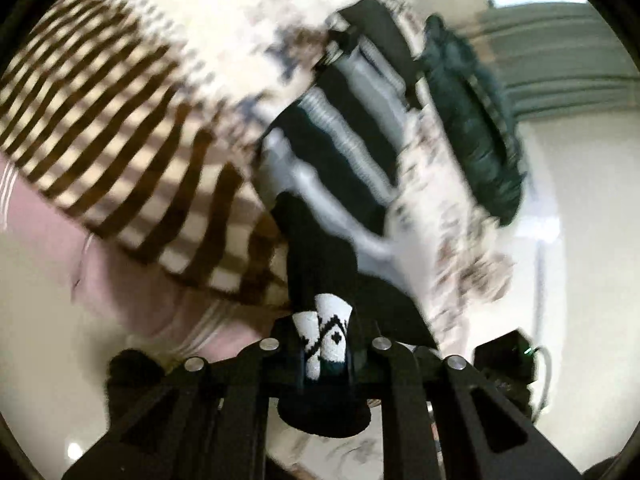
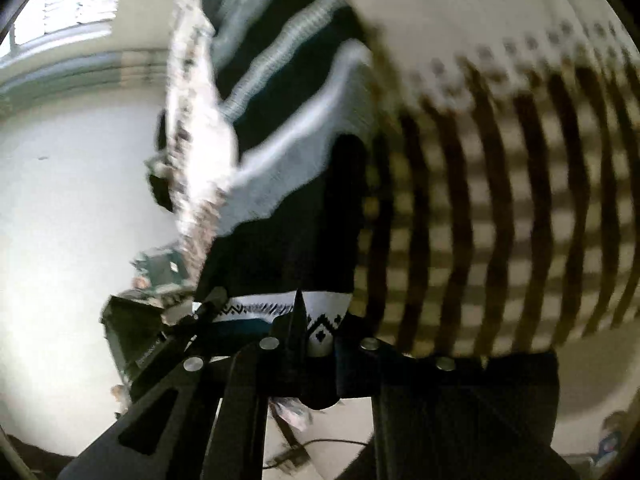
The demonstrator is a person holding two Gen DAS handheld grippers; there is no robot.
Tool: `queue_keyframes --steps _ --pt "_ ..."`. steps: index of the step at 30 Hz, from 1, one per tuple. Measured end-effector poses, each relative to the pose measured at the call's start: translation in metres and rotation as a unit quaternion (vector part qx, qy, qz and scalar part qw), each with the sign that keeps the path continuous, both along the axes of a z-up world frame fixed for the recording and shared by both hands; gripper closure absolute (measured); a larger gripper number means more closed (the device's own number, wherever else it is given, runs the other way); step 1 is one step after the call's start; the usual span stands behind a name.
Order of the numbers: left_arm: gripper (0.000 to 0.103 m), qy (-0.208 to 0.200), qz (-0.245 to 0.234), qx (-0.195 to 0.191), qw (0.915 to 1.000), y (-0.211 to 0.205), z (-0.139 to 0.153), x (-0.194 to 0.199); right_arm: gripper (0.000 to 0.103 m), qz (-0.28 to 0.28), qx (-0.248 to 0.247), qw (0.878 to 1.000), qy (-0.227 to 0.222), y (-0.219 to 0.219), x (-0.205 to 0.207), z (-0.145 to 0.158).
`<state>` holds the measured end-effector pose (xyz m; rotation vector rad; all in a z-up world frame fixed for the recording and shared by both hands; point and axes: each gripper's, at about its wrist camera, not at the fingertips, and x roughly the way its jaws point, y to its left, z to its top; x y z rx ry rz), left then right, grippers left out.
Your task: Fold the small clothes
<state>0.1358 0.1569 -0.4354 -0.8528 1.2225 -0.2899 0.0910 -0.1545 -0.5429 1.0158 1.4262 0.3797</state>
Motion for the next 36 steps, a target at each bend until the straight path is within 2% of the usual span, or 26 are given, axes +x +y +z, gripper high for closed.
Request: queue_keyframes --steps 3,6,9,11,17,21,25,31,36 --pt "0.092 -0.023 0.012 -0.027 0.9993 -0.004 0.018 0.036 0.093 -0.022 0.021 0.999 -0.035 -0.009 0.029 0.033" --pt "0.092 -0.039 0.003 -0.018 0.9991 -0.016 0.034 0.072 0.093 -0.036 0.028 0.996 -0.071 -0.02 0.065 0.061" --pt "0.092 -0.043 -0.017 -0.01 0.9989 -0.025 0.04 0.083 0.093 -0.023 -0.003 0.997 -0.078 -0.028 0.09 0.079" --pt "0.092 -0.024 -0.016 -0.011 0.9995 -0.02 0.036 0.074 0.093 -0.022 -0.006 0.996 -0.081 -0.028 0.097 0.084" --pt "0.092 0.069 0.009 0.008 0.9976 -0.001 0.003 0.012 0.093 0.009 -0.008 0.999 -0.031 -0.023 0.059 0.069" --pt "0.092 0.097 0.023 0.024 0.9948 0.002 -0.019 -0.016 0.093 0.043 -0.01 0.999 0.01 -0.008 0.022 0.038" --pt "0.092 0.101 0.03 0.03 0.994 -0.003 -0.018 -0.03 0.093 0.051 -0.019 0.998 0.032 -0.002 0.004 0.018" --pt "0.092 0.09 0.03 0.035 0.9949 -0.011 -0.002 -0.035 0.093 0.055 -0.019 0.998 0.009 -0.001 0.0 0.031" --pt "0.093 0.028 0.058 0.002 0.9979 -0.007 0.039 0.002 0.093 0.032 -0.003 0.999 -0.012 -0.013 0.013 0.05"
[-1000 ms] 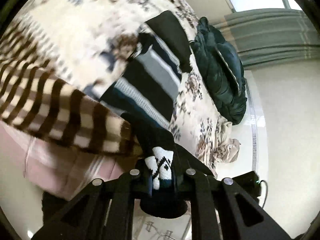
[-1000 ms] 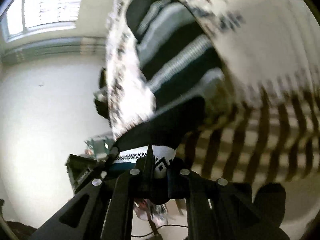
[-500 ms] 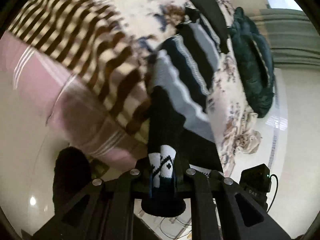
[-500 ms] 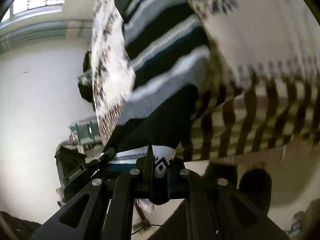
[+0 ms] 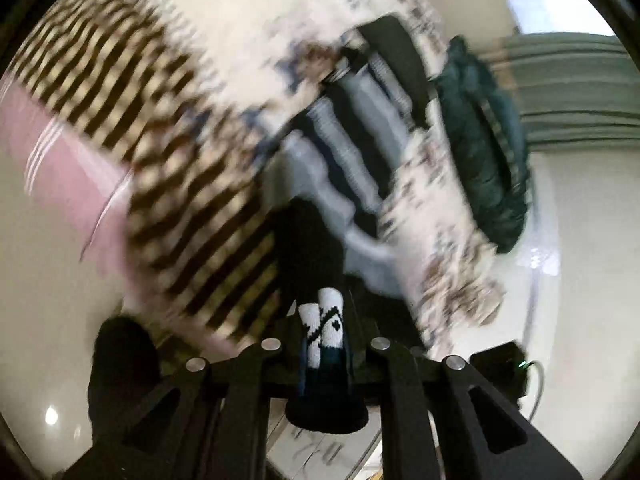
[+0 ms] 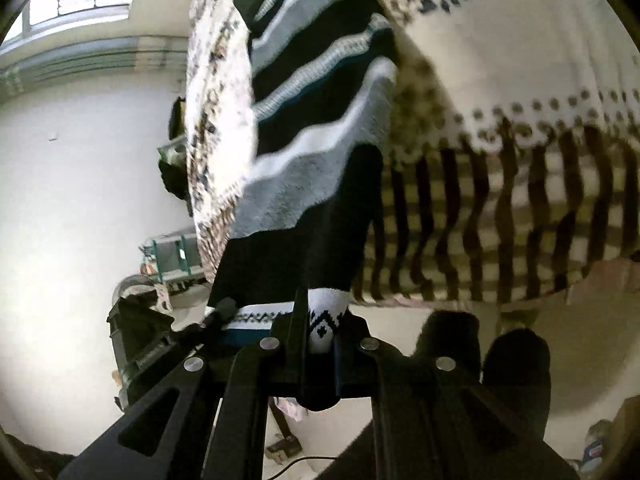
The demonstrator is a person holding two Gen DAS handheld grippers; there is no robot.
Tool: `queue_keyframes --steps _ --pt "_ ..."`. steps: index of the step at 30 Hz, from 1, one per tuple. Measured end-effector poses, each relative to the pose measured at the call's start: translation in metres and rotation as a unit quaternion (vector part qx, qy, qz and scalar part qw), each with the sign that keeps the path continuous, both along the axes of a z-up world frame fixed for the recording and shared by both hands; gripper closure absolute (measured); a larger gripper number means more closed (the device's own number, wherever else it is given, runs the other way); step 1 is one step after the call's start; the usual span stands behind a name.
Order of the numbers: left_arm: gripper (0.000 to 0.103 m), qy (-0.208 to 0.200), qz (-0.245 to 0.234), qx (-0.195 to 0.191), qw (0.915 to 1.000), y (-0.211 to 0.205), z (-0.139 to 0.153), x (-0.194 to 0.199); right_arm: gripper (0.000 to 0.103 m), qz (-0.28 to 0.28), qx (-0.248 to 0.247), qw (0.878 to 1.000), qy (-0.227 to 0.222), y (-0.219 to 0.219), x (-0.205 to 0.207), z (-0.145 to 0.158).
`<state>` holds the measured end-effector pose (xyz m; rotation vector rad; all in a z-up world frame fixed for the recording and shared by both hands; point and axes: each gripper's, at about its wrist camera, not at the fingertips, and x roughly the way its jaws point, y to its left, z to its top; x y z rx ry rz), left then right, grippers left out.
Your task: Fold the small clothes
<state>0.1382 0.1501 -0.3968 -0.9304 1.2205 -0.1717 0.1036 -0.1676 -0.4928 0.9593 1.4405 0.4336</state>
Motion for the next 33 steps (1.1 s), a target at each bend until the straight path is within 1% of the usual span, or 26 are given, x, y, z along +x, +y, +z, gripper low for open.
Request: queue_keyframes --steps 3,6,8,11,14,15,16,18,20,24,27,28,29,30,32,33 --pt "0.093 -0.048 0.0 -0.01 0.9988 0.0 0.027 0.039 0.093 -0.02 0.01 1.0 -0.021 -0.011 0.025 0.02" --pt "0.093 -0.092 -0.001 -0.014 0.9957 -0.002 0.044 0.084 0.093 -0.037 0.011 0.998 -0.048 -0.022 0.054 0.041" --pt "0.093 -0.112 -0.002 -0.016 0.9936 -0.004 0.046 0.116 0.093 -0.045 0.005 0.997 -0.067 -0.027 0.077 0.052" --pt "0.093 -0.127 -0.008 -0.011 0.9918 -0.009 0.038 0.178 0.093 -0.054 -0.013 0.994 -0.095 -0.027 0.123 0.067" --pt "0.093 -0.125 -0.022 -0.004 0.9919 -0.012 0.02 0.24 0.093 -0.066 -0.03 0.992 -0.107 -0.026 0.182 0.066" --pt "0.093 -0.125 -0.029 0.003 0.9917 -0.012 0.015 0.253 0.093 -0.067 -0.044 0.991 -0.107 -0.026 0.207 0.061" --pt "0.093 -0.123 -0.035 0.004 0.9917 -0.013 0.01 0.265 0.093 -0.072 -0.052 0.991 -0.105 -0.027 0.22 0.058" --pt "0.093 -0.115 -0.044 -0.001 0.9923 -0.013 0.002 0.279 0.093 -0.086 -0.052 0.991 -0.092 -0.033 0.249 0.05" --pt "0.093 -0.108 -0.049 -0.009 0.9929 -0.013 -0.004 0.284 0.094 -0.091 -0.063 0.99 -0.085 -0.036 0.264 0.049" --pt "0.093 -0.097 -0.051 -0.01 0.994 -0.016 -0.013 0.3 0.094 -0.087 -0.086 0.99 -0.076 -0.039 0.268 0.047" --pt "0.093 -0.102 -0.053 0.017 0.9932 -0.018 -0.028 0.332 0.094 -0.097 -0.106 0.988 -0.054 -0.043 0.277 0.028" --pt "0.092 -0.1 -0.044 0.03 0.9936 -0.016 -0.035 0.343 0.094 -0.098 -0.114 0.987 -0.052 -0.044 0.28 0.024" --pt "0.091 -0.1 -0.036 0.03 0.9939 -0.012 -0.045 0.357 0.094 -0.099 -0.127 0.986 -0.051 -0.045 0.288 0.017" --pt "0.089 -0.091 -0.037 0.026 0.9948 -0.01 -0.054 0.368 0.094 -0.101 -0.14 0.984 -0.046 -0.045 0.3 0.009" --pt "0.064 -0.058 -0.045 0.034 0.9967 -0.005 -0.07 0.383 0.093 -0.094 -0.142 0.985 -0.037 -0.043 0.321 -0.007" --pt "0.063 -0.06 -0.052 0.032 0.9964 -0.004 -0.071 0.382 0.092 -0.09 -0.136 0.986 -0.031 -0.042 0.33 -0.016"
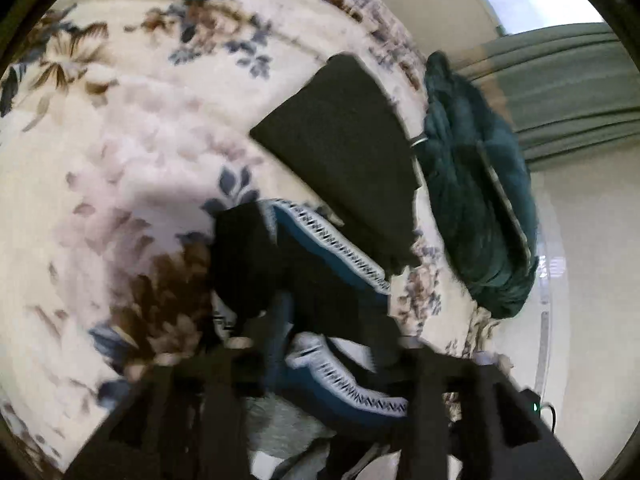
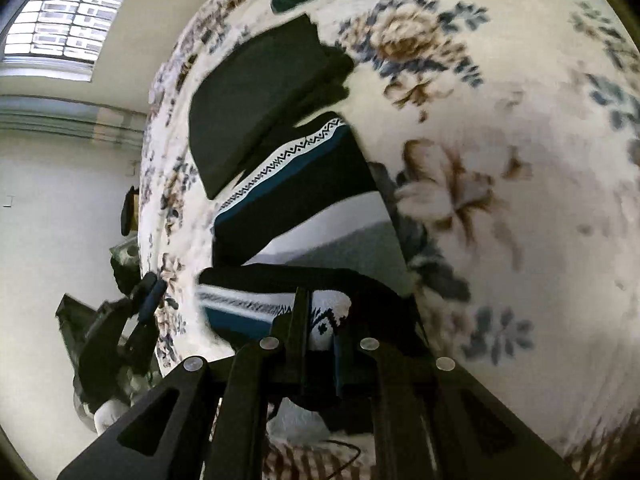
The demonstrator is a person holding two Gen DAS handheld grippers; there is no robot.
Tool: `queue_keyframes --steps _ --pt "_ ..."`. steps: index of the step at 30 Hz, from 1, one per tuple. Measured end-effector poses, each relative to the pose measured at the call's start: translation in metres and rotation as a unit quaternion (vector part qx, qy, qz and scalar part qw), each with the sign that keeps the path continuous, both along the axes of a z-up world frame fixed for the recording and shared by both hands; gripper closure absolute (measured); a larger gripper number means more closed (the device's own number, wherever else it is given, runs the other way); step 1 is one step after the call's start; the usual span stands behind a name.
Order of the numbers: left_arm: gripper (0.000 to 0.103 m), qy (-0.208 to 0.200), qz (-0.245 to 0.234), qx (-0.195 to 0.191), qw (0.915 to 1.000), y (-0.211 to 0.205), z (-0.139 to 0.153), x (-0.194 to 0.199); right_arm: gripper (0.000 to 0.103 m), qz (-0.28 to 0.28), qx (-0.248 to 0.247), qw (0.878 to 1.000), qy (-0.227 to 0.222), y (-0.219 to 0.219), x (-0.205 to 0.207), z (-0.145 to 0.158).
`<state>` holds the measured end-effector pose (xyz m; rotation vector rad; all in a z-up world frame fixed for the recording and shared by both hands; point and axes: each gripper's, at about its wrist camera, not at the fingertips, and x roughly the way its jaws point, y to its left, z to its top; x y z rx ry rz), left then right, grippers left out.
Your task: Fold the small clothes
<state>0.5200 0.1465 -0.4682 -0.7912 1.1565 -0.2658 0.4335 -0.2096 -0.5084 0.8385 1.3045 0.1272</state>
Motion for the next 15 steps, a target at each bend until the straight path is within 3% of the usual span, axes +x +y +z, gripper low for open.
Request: queue_keyframes --steps 2,3,4,7,9,12,15 --pt "0.059 -0.009 -0.038 0.034 0.9986 -0.004 0.005 -0.015 0.082 0.007 0.011 1.0 0.026 -0.001 0.014 -0.016" --pt "0.056 -0.011 -0.061 0.049 0.9968 -0.008 0.008 -0.025 0.064 0.007 0.014 0.999 0.038 -0.004 0.017 -0.02" --pt "0.052 -0.012 -0.086 0.062 0.9943 -0.012 0.009 -0.041 0.053 0.002 0.017 0.999 0.033 -0.007 0.016 -0.019" --pt "0.048 0.008 -0.135 0.064 0.9887 -0.028 0.008 -0.1 0.053 -0.018 0.013 0.999 0.024 -0.025 -0.007 -0.009" --pt "0.048 0.054 -0.138 0.022 0.9887 -0.039 -0.007 -0.144 0.053 -0.033 0.006 0.999 0.033 -0.039 -0.035 -0.008" --pt "0.048 0.134 -0.105 -0.073 0.9827 -0.061 -0.046 -0.19 0.053 -0.044 -0.015 0.997 0.055 -0.051 -0.076 -0.012" --pt "0.048 0.168 -0.061 -0.148 0.9727 -0.087 -0.077 -0.216 0.053 -0.052 -0.028 0.995 0.078 -0.063 -0.109 -0.024"
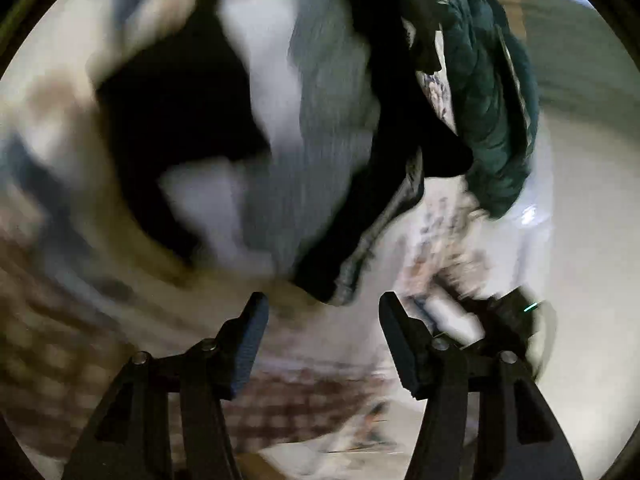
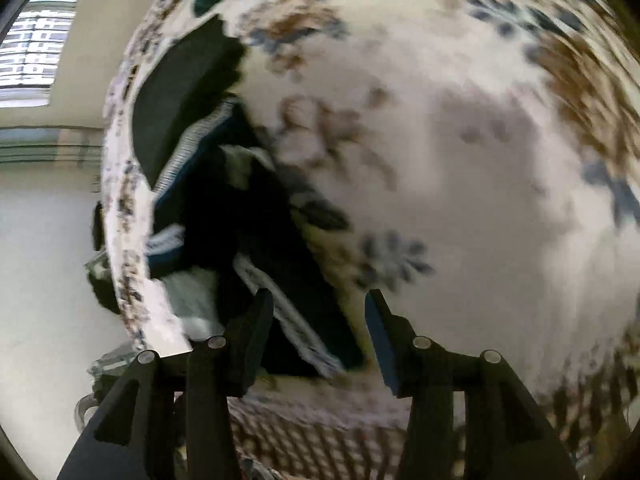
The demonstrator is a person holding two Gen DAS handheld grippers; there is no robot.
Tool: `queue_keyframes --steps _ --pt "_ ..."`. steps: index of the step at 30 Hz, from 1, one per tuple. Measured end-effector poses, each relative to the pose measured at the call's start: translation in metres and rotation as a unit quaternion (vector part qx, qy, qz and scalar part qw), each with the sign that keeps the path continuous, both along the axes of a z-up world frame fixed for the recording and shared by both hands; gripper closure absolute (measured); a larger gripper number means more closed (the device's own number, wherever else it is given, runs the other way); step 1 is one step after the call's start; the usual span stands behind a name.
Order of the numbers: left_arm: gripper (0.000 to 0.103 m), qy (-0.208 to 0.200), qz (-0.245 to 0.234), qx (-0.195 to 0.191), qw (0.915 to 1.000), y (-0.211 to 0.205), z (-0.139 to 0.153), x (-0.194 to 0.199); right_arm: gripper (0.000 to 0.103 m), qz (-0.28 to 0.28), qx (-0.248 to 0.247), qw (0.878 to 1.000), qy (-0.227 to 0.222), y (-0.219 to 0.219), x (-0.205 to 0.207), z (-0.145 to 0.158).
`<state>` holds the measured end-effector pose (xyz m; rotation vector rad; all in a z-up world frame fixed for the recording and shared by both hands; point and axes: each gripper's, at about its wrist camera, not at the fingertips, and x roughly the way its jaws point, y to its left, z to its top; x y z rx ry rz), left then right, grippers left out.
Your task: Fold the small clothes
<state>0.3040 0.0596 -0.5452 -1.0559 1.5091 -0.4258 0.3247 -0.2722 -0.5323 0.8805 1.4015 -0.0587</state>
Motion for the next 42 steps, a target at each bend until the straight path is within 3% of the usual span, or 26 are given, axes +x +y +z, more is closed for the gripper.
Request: queue_keyframes --steps 4,7,8,10,16,20,22,24,25,27,28,30,31,32,35,38,40,42 --pt "0.048 0.02 0.082 -0.064 0.9944 -0.026 -0.037 -0.006 0.053 -0.012 0.014 0.999 0.038 -0.013 -0.026 -0.03" --pt "0.051 0.022 0.137 -0.066 0.9881 -0.03 -0.048 0.0 0.053 0.004 0.006 0.999 0.053 -0.015 -0.031 -0.045" --pt "0.066 0.02 0.158 -0.059 0.9855 -0.029 -0.047 0.0 0.053 0.008 0.005 0.999 0.053 -0.015 -0.031 -0.048" --pt "0.095 0.012 0.165 -0.048 0.9851 -0.027 -0.033 -0.001 0.053 0.014 0.006 0.998 0.053 -0.015 -0.031 -0.051" --pt "0.095 -0.029 0.197 -0.037 0.9793 0.007 0.04 0.003 0.053 0.055 0.002 0.997 0.045 -0.009 -0.027 -0.044" --pt "0.095 -0.075 0.234 -0.067 0.9671 0.039 0.064 0.032 0.053 0.069 0.015 0.997 0.04 0.002 -0.02 -0.043" --pt "0.09 -0.102 0.257 -0.073 0.9581 0.057 0.071 0.055 0.053 0.076 0.02 0.996 0.032 0.01 -0.012 -0.042" --pt "0.072 -0.132 0.28 -0.074 0.948 0.083 0.073 0.087 0.053 0.084 0.022 0.996 0.023 0.019 -0.004 -0.039" --pt "0.049 -0.134 0.285 -0.074 0.9461 0.091 0.073 0.097 0.053 0.085 0.022 0.996 0.02 0.021 -0.001 -0.039" --pt "0.043 -0.14 0.292 -0.081 0.9427 0.108 0.076 0.108 0.053 0.093 0.026 0.995 0.01 0.03 0.008 -0.035" --pt "0.043 -0.148 0.282 -0.071 0.9453 0.111 0.08 0.111 0.053 0.096 0.024 0.995 0.007 0.034 0.011 -0.033" --pt "0.039 -0.172 0.216 -0.004 0.9613 0.101 0.094 0.117 0.053 0.102 0.021 0.995 -0.002 0.039 0.016 -0.029" --pt "0.039 -0.172 0.16 0.065 0.9699 0.098 0.1 0.114 0.053 0.106 0.016 0.994 -0.004 0.041 0.02 -0.027" --pt "0.039 -0.176 0.12 0.115 0.9704 0.094 0.102 0.109 0.053 0.107 0.014 0.994 -0.004 0.041 0.023 -0.026" --pt "0.039 -0.167 0.057 0.201 0.9635 0.083 0.091 0.082 0.053 0.106 0.036 0.994 0.003 0.051 0.041 -0.026" --pt "0.039 -0.147 0.004 0.282 0.9481 0.072 0.07 0.066 0.053 0.152 0.087 0.985 0.008 0.094 0.069 -0.031" --pt "0.039 -0.135 -0.012 0.301 0.9441 0.069 0.059 0.06 0.053 0.207 0.074 0.975 0.028 0.134 0.09 -0.035" --pt "0.039 -0.133 -0.018 0.312 0.9407 0.068 0.056 0.057 0.054 0.214 0.073 0.974 0.02 0.163 0.112 -0.034"
